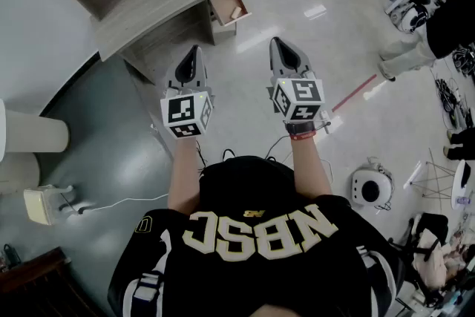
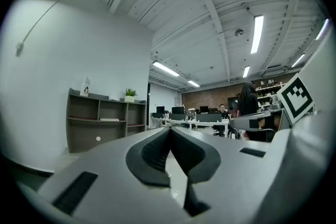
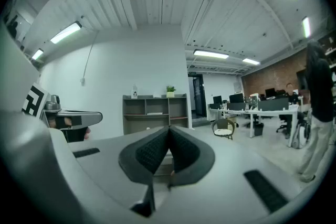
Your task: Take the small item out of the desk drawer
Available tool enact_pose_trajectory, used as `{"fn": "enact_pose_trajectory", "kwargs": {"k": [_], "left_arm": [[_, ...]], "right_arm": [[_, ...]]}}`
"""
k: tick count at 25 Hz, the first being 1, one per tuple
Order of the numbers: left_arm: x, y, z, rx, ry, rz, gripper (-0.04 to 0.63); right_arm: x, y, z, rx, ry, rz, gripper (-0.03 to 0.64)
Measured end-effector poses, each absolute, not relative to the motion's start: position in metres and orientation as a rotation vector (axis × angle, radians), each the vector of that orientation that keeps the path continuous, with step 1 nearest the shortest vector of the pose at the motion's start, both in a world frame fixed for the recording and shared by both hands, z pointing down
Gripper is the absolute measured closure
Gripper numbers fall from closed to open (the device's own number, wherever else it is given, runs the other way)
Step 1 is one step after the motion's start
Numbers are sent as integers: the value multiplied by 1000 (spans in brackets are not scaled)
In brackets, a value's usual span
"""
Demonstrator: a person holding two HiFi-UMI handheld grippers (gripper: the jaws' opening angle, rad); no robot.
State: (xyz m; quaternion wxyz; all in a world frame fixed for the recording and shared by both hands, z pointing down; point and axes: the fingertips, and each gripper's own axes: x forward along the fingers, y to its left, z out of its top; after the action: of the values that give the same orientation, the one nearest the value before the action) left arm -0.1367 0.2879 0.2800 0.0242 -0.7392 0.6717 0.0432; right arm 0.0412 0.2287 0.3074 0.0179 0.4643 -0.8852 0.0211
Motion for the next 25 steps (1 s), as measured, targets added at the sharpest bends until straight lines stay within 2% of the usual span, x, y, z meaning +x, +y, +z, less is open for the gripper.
{"fn": "enact_pose_trajectory", "kwargs": {"k": [7,15,25], "left_arm": [[-166,298,297,-2325,2063,96,583],[-180,272,310,-2293,2124,84,583],[-171,161,319,-2280,2155,69,583]], "right_arm": [[-4,245,321,1399,-2732,87,612],[-9,221,339,1398,-2735,276,612],[-33,100,353,1270,-2796,296,611]]}}
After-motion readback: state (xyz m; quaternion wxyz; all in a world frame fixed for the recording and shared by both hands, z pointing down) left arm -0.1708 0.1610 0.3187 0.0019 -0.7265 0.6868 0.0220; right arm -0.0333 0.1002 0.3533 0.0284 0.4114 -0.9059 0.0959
